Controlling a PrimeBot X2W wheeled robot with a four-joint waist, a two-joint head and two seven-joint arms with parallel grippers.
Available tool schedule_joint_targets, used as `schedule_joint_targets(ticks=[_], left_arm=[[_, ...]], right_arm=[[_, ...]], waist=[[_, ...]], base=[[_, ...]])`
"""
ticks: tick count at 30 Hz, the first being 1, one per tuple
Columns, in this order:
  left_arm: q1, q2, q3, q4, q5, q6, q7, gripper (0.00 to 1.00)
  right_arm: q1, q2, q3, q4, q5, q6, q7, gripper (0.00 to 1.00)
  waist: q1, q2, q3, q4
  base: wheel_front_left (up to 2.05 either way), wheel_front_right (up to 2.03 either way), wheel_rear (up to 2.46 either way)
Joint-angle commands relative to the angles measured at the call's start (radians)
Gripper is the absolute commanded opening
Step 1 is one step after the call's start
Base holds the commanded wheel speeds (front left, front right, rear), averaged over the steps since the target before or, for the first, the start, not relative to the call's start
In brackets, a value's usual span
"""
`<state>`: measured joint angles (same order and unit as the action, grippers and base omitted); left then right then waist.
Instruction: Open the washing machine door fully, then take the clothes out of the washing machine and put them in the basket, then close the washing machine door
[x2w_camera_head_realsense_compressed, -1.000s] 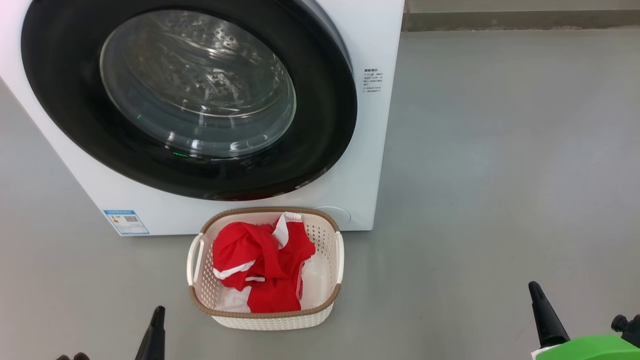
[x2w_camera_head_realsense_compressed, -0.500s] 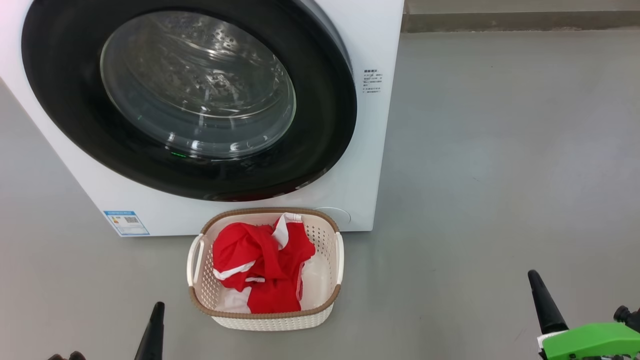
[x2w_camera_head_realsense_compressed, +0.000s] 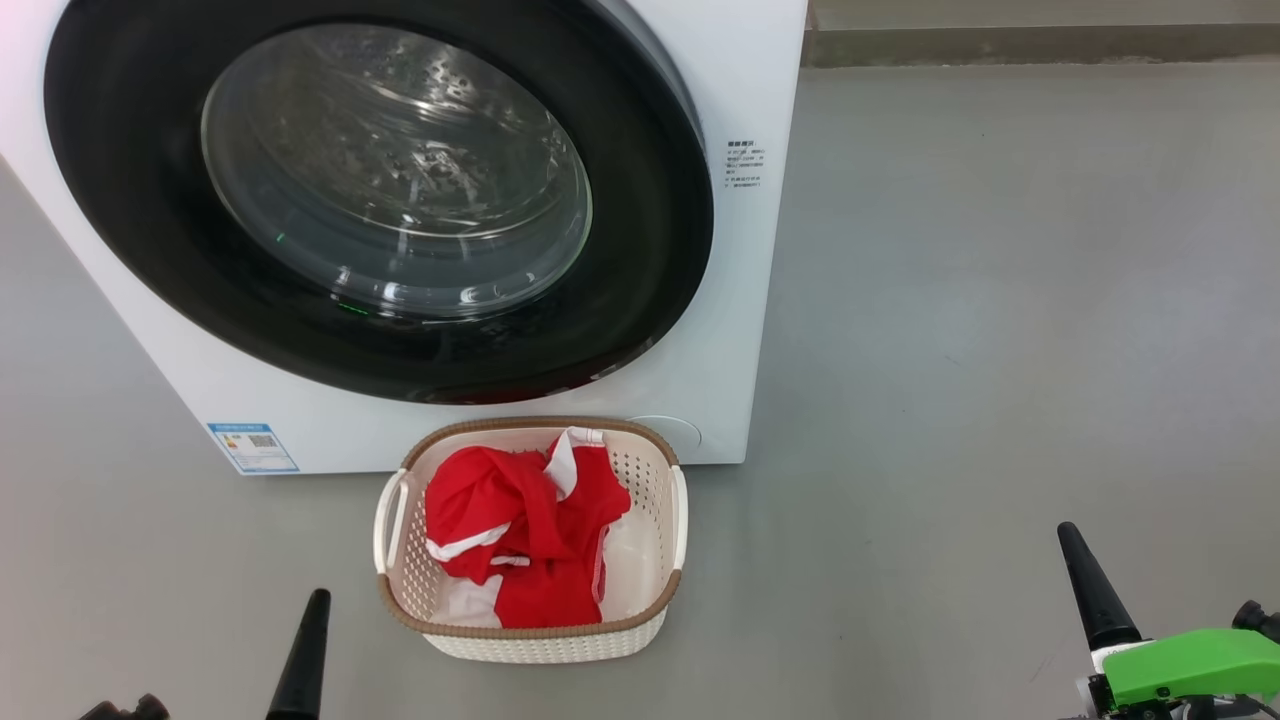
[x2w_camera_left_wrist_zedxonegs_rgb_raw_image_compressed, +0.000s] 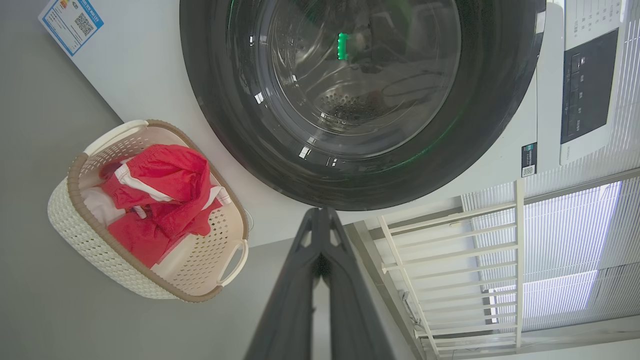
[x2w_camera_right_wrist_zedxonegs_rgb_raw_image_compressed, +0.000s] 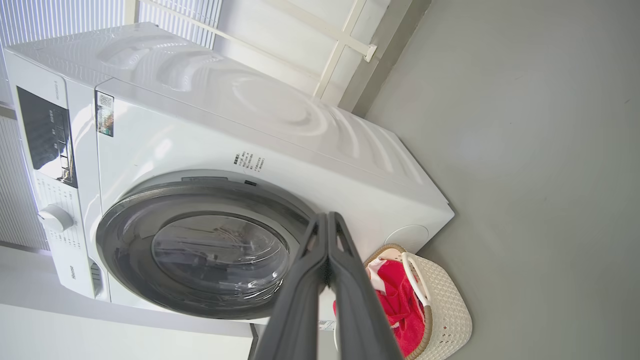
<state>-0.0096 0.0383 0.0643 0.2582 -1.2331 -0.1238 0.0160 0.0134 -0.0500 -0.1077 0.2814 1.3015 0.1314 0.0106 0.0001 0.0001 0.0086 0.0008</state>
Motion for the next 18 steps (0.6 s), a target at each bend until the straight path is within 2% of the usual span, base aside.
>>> schedule_joint_targets(ticks=[1, 18], left_arm=[[-0.051, 0.011, 0.031, -0.020, -0.038, -0.005, 0.009, 0.00], [-0.079, 0.011, 0.042, -0.016, -0.236, -0.006, 0.061, 0.00]], right_arm=[[-0.055, -0.007, 0.010, -0.030, 0.029, -0.001, 0.011, 0.00], [-0.094, -0.004, 0.001, -0.034, 0.193, -0.001, 0.064, 0.00]], waist=[[-0.0001, -0.0001, 0.000, 0.000], [-0.0001, -0.0001, -0.003, 0.000]], base=[[0.00, 0.00, 0.00], [0.00, 0.00, 0.00]])
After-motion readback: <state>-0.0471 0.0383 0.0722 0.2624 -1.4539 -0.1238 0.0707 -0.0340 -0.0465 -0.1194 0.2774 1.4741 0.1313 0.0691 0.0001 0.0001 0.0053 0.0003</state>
